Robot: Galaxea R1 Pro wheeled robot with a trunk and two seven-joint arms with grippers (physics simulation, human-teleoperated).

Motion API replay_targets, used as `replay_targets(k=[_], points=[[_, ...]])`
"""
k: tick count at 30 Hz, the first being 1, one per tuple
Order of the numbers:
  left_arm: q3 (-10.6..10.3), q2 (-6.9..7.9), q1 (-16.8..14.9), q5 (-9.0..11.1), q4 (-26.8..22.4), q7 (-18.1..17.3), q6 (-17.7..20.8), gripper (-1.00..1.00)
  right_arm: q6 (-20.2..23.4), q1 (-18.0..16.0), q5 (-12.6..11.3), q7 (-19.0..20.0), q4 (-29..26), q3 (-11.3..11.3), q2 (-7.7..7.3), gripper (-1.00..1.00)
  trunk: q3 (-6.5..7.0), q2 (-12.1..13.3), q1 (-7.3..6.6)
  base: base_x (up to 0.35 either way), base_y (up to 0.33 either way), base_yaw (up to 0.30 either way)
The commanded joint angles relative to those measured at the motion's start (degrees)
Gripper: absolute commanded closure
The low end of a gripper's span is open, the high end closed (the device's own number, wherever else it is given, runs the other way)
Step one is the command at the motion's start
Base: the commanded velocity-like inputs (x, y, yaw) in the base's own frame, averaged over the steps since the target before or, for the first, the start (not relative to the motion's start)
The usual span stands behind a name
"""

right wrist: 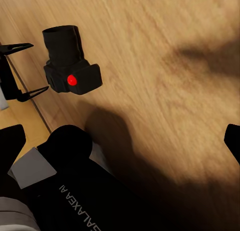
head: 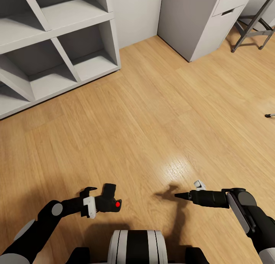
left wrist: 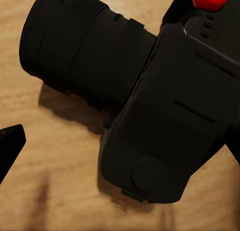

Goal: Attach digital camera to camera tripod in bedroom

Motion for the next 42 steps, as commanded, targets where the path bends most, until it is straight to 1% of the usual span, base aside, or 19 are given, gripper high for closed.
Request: replay_targets(k=[1, 11, 22, 28, 30, 31, 35, 42], points=[[-0.1, 0.02, 0.0, -0.5, -0.1, 0.0, -0.3, -1.00, 0.2, 0.0, 0.2, 0.3, 0.0, 0.0, 0.00, -1.00, -0.03, 0.0, -0.01, 0.000, 0.000, 0.000], [-0.1, -0.10, 0.0, -0.5, 0.2, 0.1, 0.0, -1.00, 0.1, 0.0, 0.2, 0.2, 0.0, 0.0, 0.00, -1.00, -0.03, 0.0, -0.01, 0.000, 0.000, 0.000], [-0.2, -1.56, 0.1, -1.1, 4.3, 0.9, 0.1, -1.00, 0.0, 0.0, 0.2, 0.2, 0.1, 0.0, 0.07, -1.00, -0.03, 0.0, -0.01, 0.000, 0.000, 0.000], [-0.2, -1.67, 0.1, -1.2, 5.9, 4.0, 0.1, -1.00, 0.0, 0.0, 0.2, 0.2, 0.1, 0.0, 0.09, -1.00, -0.03, 0.0, -0.01, 0.000, 0.000, 0.000], [-0.2, -1.70, 0.1, -1.2, 6.8, 5.2, 0.1, -1.00, 0.0, 0.0, 0.2, 0.2, 0.1, 0.0, 0.09, -1.00, -0.03, 0.0, -0.01, 0.000, 0.000, 0.000], [-0.2, -1.74, -0.1, -1.3, 8.0, 6.0, 0.1, -1.00, 0.0, 0.0, 0.2, 0.2, 0.1, 0.0, 0.09, -1.00, -0.03, 0.0, -0.01, 0.000, 0.000, 0.000], [-0.2, -1.75, -0.2, -1.3, 9.6, 6.4, 0.1, -1.00, 0.0, 0.0, 0.2, 0.2, 0.1, 0.0, 0.05, -1.00, -0.03, 0.0, -0.01, 0.000, 0.000, 0.000], [-0.2, -1.78, -0.2, -1.3, 10.1, 6.7, 0.0, -1.00, 0.0, 0.0, 0.2, 0.2, 0.1, 0.0, 0.09, -1.00, -0.03, 0.0, -0.01, 0.000, 0.000, 0.000]])
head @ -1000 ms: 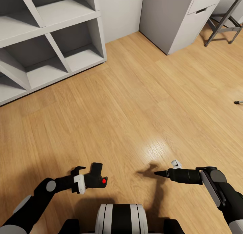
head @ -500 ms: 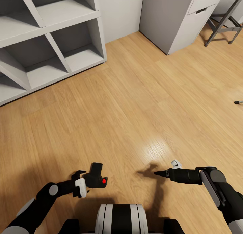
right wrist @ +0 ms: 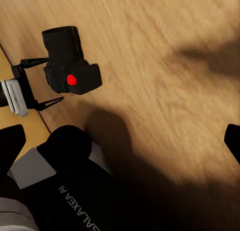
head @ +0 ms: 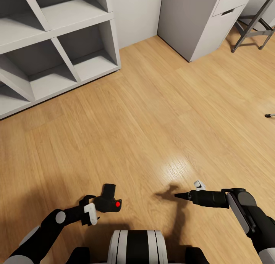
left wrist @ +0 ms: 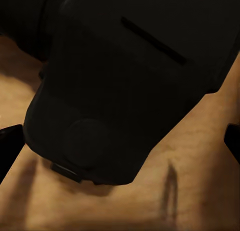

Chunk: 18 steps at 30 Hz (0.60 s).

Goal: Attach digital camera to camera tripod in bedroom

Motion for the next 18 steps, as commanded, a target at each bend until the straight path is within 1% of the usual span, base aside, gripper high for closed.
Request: replay_targets(k=[1, 7, 9, 10, 14, 18], points=[[-0.1, 0.00, 0.0, -0.6, -0.1, 0.1, -0.4, -1.00, 0.2, 0.0, 0.2, 0.3, 0.0, -0.1, 0.00, -1.00, -0.03, 0.0, -0.01, 0.000, 0.000, 0.000], [-0.1, -0.15, -0.1, -0.6, -0.1, 0.5, -0.4, -1.00, 0.2, 0.0, 0.2, 0.3, 0.0, 0.0, 0.00, -1.00, -0.03, 0.0, -0.01, 0.000, 0.000, 0.000], [-0.1, -0.19, -0.1, -0.6, -0.1, 0.9, -0.4, -1.00, 0.2, 0.0, 0.2, 0.3, 0.0, 0.0, 0.00, -1.00, -0.03, 0.0, -0.01, 0.000, 0.000, 0.000], [-0.1, -0.29, -0.1, -0.6, 0.3, 2.1, -0.4, -1.00, 0.2, 0.0, 0.2, 0.3, 0.0, -0.1, 0.00, -1.00, -0.03, 0.0, -0.01, 0.000, 0.000, 0.000], [-0.1, -0.37, -0.1, -0.6, 0.3, 2.6, -0.4, -1.00, 0.2, 0.0, 0.2, 0.3, 0.0, -0.1, 0.00, -1.00, -0.03, 0.0, -0.01, 0.000, 0.000, 0.000], [-0.1, -1.19, -0.1, -0.6, 0.3, 2.8, -0.5, -1.00, 0.2, 0.0, 0.2, 0.3, 0.0, -0.1, 0.00, -1.00, -0.03, 0.0, -0.01, 0.000, 0.000, 0.000]])
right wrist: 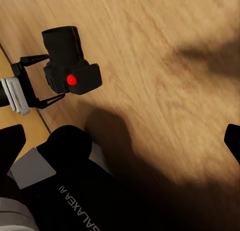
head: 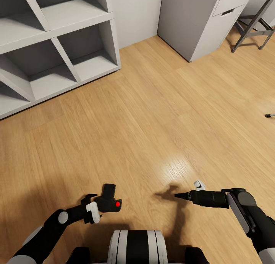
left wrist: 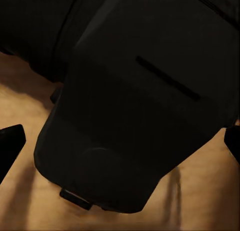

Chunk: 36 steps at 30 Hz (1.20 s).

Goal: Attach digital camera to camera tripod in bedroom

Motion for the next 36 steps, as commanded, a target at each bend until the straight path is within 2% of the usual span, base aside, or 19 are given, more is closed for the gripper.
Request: replay_targets(k=[1, 10, 11, 22, 28, 32, 34, 35, 36], points=[[-0.1, -0.15, 0.0, -0.6, 0.0, 0.1, -0.4, -1.00, 0.2, 0.0, 0.2, 0.3, 0.0, 0.0, 0.00, -1.00, -0.03, 0.0, -0.01, 0.000, 0.000, 0.000], [-0.1, -1.95, 0.0, -0.7, 0.3, 0.1, -0.3, -1.00, 0.2, 0.0, 0.2, 0.3, 0.0, -0.1, -0.07, -1.00, -0.03, 0.0, -0.01, 0.000, 0.000, 0.000], [-0.1, -2.15, -0.1, -0.7, 0.5, 0.1, -0.3, 1.00, 0.2, 0.0, 0.2, 0.3, 0.0, -0.1, -0.07, -1.00, -0.03, 0.0, -0.01, 0.000, 0.000, 0.000], [-0.1, -2.76, -0.3, -0.8, 3.2, 0.3, -0.3, 1.00, 0.2, 0.0, 0.2, 0.3, 0.0, -0.1, -0.09, -1.00, -0.03, 0.0, -0.01, 0.000, 0.000, 0.000], [-0.1, -2.78, -0.3, -0.8, 3.5, 1.9, -0.4, 1.00, 0.2, 0.0, 0.1, 0.3, 0.0, -0.1, -0.09, -1.00, -0.03, 0.0, -0.01, 0.000, 0.000, 0.000], [0.1, -2.99, -0.3, 0.1, -0.4, 2.8, -0.5, 1.00, 0.2, 0.0, 0.1, 0.3, 0.0, -0.1, -0.09, -1.00, -0.03, 0.0, -0.01, 0.000, 0.000, 0.000], [0.3, -3.27, -0.3, 0.6, -5.7, 2.6, -0.2, 1.00, 0.2, 0.0, 0.2, 0.3, 0.0, -0.1, -0.09, -1.00, -0.03, 0.0, -0.01, 0.000, 0.000, 0.000], [0.3, -3.51, -0.2, 2.7, -13.1, 2.4, 1.8, 1.00, 0.2, 0.0, 0.2, 0.3, 0.0, -0.1, -0.09, -1.00, -0.03, 0.0, -0.01, 0.000, 0.000, 0.000], [-0.8, -4.17, 0.4, 18.7, -32.0, 1.2, 13.1, 1.00, 0.2, 0.0, 0.2, 0.3, 0.0, 0.0, -0.09, -1.00, -0.03, 0.0, -0.01, 0.000, 0.000, 0.000]])
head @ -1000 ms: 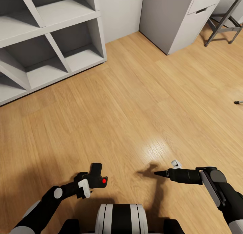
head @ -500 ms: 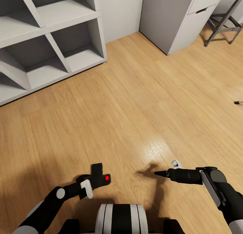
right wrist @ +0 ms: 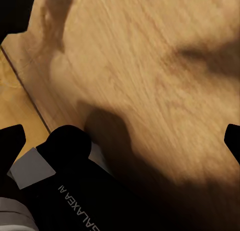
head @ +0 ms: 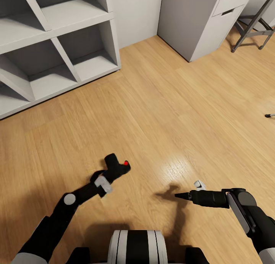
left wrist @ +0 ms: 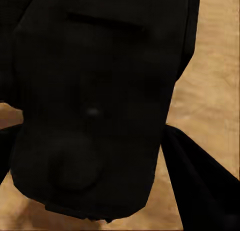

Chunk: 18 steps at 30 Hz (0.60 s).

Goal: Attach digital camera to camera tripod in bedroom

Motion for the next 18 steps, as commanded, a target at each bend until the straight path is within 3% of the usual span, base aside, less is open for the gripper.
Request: replay_targets(k=[1, 3, 4, 5, 9, 10, 11, 15, 16, 17, 18], points=[[-0.1, -0.14, 0.0, 1.6, -11.8, -0.2, 0.8, 1.00, 0.2, 0.0, 0.2, 0.3, 0.0, -0.1, 0.00, -1.00, -0.03, 0.0, -0.01, 0.000, 0.000, 0.000], [-0.2, -0.94, 0.1, 3.4, -11.7, 0.1, 1.2, 1.00, 0.2, 0.0, 0.2, 0.3, 0.0, -0.1, 0.04, -1.00, -0.03, 0.0, -0.01, 0.000, 0.000, 0.000], [-0.3, -2.63, 0.1, 7.1, -10.7, 0.5, 1.3, 1.00, 0.2, 0.0, 0.2, 0.3, 0.0, -0.1, 0.07, -1.00, -0.03, 0.0, -0.01, 0.000, 0.000, 0.000], [-0.3, -3.24, 0.1, 9.0, -10.2, 0.4, 1.4, 1.00, 0.2, 0.0, 0.2, 0.3, 0.0, -0.1, 0.06, -1.00, -0.03, 0.0, -0.01, 0.000, 0.000, 0.000], [-0.7, -4.66, 0.0, 14.5, -9.1, 0.8, 0.9, 1.00, 0.2, 0.0, 0.2, 0.3, 0.0, -0.1, 0.05, -1.00, -0.03, 0.0, -0.01, 0.000, 0.000, 0.000], [-1.0, -6.90, 0.0, 19.6, -8.4, 1.0, 0.8, 1.00, 0.2, 0.0, 0.2, 0.3, 0.0, -0.1, 0.07, -1.00, -0.03, 0.0, -0.01, 0.000, 0.000, 0.000], [-1.1, -8.22, 0.0, 22.3, -8.1, 1.1, 0.7, 1.00, 0.2, 0.0, 0.2, 0.3, 0.0, 0.0, 0.08, -1.00, -0.03, 0.0, -0.01, 0.000, 0.000, 0.000], [-1.2, -10.59, 0.0, 28.2, -7.8, 1.2, 0.8, 1.00, 0.2, 0.0, 0.2, 0.4, 0.0, 0.0, 0.08, -1.00, -0.03, 0.0, -0.01, 0.000, 0.000, 0.000], [-1.2, -11.56, 0.0, 31.2, -7.5, 1.4, 0.9, 1.00, 0.2, 0.0, 0.2, 0.4, 0.0, 0.0, 0.09, -1.00, -0.03, 0.0, -0.01, 0.000, 0.000, 0.000], [-1.2, -12.01, 0.0, 32.8, -7.3, 1.5, 1.0, 1.00, 0.2, 0.0, 0.1, 0.4, 0.0, 0.0, 0.09, -1.00, -0.03, 0.0, -0.01, 0.000, 0.000, 0.000], [-1.2, -12.77, 0.0, 36.2, -6.9, 1.8, 1.1, 1.00, 0.2, 0.0, 0.1, 0.4, 0.0, 0.0, 0.09, -1.00, -0.03, 0.0, -0.01, 0.000, 0.000, 0.000]])
